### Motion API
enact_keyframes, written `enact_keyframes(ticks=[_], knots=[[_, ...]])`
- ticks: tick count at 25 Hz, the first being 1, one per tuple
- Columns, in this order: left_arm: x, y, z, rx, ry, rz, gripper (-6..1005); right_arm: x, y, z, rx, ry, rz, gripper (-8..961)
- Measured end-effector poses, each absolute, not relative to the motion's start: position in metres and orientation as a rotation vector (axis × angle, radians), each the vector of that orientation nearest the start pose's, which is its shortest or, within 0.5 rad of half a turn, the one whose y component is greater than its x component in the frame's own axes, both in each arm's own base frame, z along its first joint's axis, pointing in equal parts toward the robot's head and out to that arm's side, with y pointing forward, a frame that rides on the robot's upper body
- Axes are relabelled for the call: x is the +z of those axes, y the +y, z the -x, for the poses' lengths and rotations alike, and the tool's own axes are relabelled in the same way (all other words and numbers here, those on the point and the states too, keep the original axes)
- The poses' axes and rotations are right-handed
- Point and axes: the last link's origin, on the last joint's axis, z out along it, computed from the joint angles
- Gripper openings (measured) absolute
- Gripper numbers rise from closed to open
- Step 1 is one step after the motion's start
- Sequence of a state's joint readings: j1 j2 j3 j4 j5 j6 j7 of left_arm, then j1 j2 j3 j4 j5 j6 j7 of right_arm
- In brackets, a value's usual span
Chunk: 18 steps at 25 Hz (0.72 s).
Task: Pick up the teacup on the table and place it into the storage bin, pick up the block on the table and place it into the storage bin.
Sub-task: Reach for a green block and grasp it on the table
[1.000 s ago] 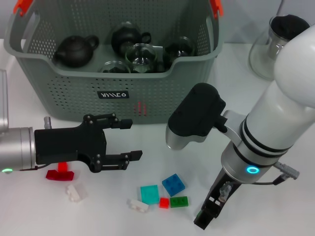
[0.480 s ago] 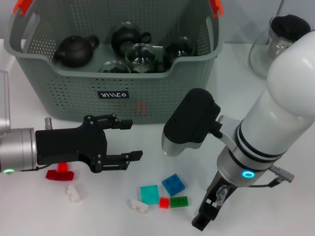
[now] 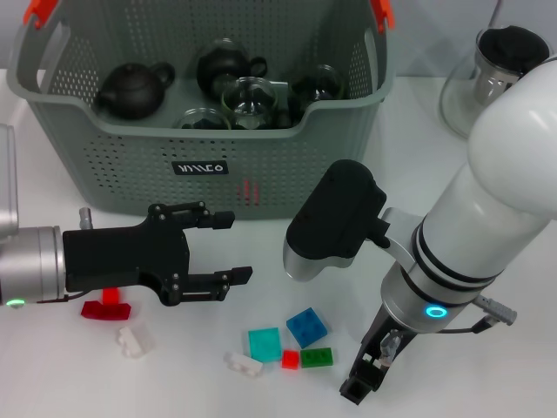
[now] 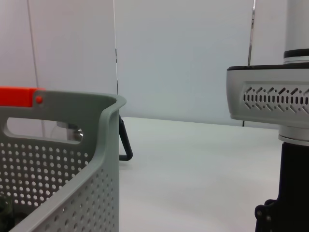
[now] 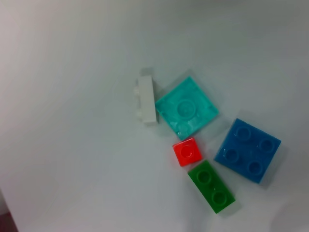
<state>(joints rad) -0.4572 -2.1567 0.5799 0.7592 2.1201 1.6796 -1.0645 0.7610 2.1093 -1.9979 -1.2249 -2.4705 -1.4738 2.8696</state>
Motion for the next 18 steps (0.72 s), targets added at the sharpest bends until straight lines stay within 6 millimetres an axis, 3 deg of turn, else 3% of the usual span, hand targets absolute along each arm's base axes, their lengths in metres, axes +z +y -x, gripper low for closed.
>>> enact_keyframes(ticks=[12, 18], knots=[[-0.0092, 0.2952, 0.2711, -0.662, -0.237, 2.767, 752, -0.1179, 0.2900, -0.1343, -0.920, 0.665, 2.785, 621], [-0.0092, 0.2952, 0.2711, -0.661, -0.237, 2.767, 753, -0.1181, 0.2897, -0.1348, -0.919, 0.668, 2.785, 623]])
